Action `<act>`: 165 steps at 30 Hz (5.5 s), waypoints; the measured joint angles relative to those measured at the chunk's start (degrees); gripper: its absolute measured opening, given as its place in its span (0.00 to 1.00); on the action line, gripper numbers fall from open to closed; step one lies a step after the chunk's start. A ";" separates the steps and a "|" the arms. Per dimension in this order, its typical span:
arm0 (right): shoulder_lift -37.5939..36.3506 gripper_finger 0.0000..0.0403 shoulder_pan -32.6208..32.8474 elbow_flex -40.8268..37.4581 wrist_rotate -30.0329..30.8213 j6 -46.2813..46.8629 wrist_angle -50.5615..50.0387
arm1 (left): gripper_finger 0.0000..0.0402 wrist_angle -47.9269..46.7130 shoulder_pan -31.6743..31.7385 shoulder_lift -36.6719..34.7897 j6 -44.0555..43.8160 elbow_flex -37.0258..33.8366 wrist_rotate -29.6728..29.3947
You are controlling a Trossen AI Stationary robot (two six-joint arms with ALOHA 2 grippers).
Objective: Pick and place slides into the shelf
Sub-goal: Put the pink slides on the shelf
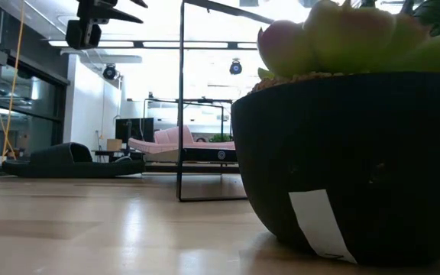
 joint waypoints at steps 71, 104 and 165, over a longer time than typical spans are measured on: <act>9.09 0.35 5.58 3.80 3.03 36.13 0.03 | 0.24 -0.44 0.07 -0.20 11.22 0.00 14.36; 29.77 0.35 5.94 15.63 5.73 21.91 -8.35 | 0.24 -0.82 0.03 -0.20 9.68 -0.02 15.67; 30.28 0.61 6.36 18.12 4.58 27.92 -9.84 | 0.24 -4.85 0.02 -0.18 6.65 -0.02 20.52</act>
